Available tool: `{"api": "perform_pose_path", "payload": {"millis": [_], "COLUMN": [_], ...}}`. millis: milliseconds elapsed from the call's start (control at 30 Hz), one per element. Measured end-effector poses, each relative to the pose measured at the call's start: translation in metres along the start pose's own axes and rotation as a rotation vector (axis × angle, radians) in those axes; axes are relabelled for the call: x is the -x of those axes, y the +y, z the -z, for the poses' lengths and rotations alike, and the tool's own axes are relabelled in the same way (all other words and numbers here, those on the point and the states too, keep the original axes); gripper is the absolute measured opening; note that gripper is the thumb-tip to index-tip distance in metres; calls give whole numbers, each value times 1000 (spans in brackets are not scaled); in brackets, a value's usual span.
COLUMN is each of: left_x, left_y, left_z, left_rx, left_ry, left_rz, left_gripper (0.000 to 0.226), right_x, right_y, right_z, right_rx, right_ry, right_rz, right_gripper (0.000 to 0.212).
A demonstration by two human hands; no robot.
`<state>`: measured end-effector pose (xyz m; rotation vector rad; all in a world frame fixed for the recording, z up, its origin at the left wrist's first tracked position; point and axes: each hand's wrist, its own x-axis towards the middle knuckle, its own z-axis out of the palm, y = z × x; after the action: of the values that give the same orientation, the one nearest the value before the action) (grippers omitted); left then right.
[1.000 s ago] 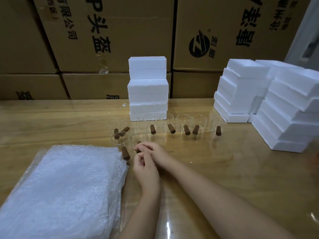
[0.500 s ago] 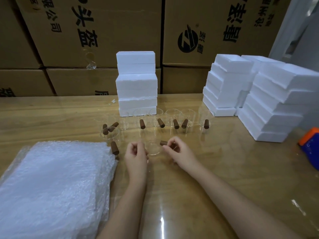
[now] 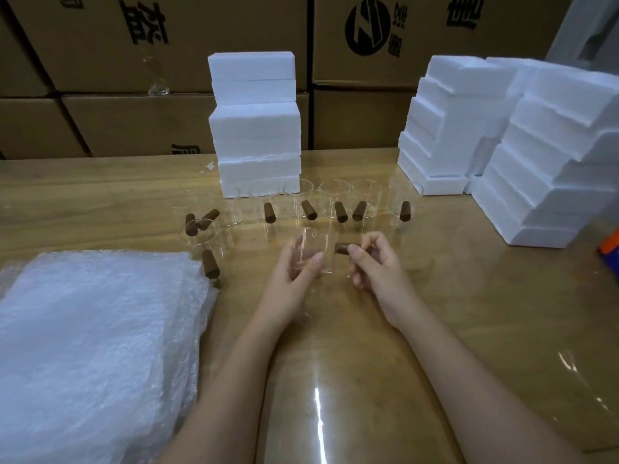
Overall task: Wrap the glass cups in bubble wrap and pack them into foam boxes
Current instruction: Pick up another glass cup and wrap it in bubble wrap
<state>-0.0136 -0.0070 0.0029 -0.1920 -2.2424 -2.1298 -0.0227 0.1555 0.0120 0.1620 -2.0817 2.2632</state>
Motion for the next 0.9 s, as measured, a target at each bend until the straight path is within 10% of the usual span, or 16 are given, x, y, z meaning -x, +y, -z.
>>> {"api": "perform_pose_path", "payload": {"millis": [500, 900], "left_x": [-1, -1], "left_y": [-1, 8], "left_z": [-6, 3], "left_rx": [-95, 256], "left_ry": [147, 170], "left_rz": [-12, 32], "left_gripper": [55, 67], "right_x": [-1, 1], "right_y": [12, 5], "right_z": [0, -5], "right_rx": [498, 446], "right_ry": [124, 0], "right_rz": [373, 99], "right_gripper": [9, 22]}}
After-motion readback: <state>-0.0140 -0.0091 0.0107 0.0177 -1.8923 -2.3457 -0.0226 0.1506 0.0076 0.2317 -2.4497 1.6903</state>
